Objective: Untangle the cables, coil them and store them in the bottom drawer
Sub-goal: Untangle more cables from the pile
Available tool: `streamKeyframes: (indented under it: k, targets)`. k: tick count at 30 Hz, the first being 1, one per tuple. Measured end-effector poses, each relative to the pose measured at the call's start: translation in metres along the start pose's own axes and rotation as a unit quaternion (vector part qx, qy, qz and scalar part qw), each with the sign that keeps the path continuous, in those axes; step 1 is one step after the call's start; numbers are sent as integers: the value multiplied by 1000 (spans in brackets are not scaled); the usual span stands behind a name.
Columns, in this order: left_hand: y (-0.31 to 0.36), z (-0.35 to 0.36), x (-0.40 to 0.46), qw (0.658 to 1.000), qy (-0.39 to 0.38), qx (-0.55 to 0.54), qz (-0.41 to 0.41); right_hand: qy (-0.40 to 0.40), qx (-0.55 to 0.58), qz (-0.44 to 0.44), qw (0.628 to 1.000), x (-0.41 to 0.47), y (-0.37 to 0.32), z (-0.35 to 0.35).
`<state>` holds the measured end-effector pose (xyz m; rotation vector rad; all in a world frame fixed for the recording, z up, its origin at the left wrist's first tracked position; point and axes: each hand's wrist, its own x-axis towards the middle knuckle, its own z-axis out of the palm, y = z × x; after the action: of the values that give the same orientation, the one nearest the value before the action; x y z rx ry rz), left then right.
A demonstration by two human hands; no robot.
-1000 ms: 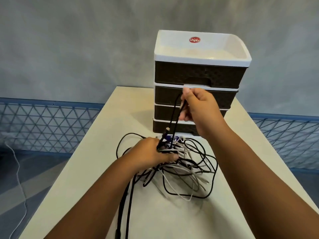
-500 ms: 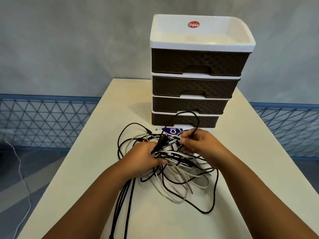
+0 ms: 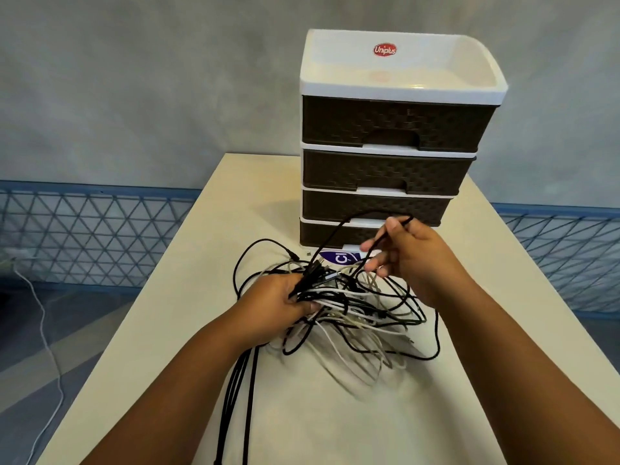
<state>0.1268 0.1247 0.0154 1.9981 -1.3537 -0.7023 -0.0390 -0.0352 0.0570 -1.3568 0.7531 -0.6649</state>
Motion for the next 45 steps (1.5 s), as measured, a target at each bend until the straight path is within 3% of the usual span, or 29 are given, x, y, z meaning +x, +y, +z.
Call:
streamKeyframes:
  k: [3,10,12,15,17,20,21,23,25,27,30,36,41,45]
  targets:
    - [-2,-2,2,999,19,27,-18,42,87,-24,995,-2,-15,0]
    - [0,-1,5,997,31,68,-13,101,41,-115,987,-4,-61,-11]
    - [2,1,7,996,32,82,-7,110,-44,-182,976,-4,-70,-10]
    - [2,1,9,995,39,92,-7,115,-297,-268,909,-2,-73,-11]
    - [1,1,9,995,45,88,-5,92,-356,-249,896,1,-67,-15]
    - [-2,2,8,996,49,76,-12,43,-280,-126,951,4,-52,-22]
    - [-3,3,8,996,48,77,-14,58,-285,-106,951,3,-46,-24]
    - [-5,4,7,995,53,78,-11,132,-356,-152,913,-5,-32,-24]
    - [-7,5,7,995,57,79,-11,156,-402,-269,861,-16,-18,-17]
    - [-8,6,7,996,54,76,-14,29,-468,-290,835,-22,-4,-7]
    - [-8,7,7,996,50,75,-15,-154,-579,-224,769,-16,17,4]
    - [-4,8,4,997,44,70,-4,-264,-708,-113,645,-3,18,20]
    - [-5,9,2,997,39,72,-3,-278,-695,-106,654,2,15,19]
    - [-7,8,2,997,56,52,-1,-220,-637,-130,727,4,4,9]
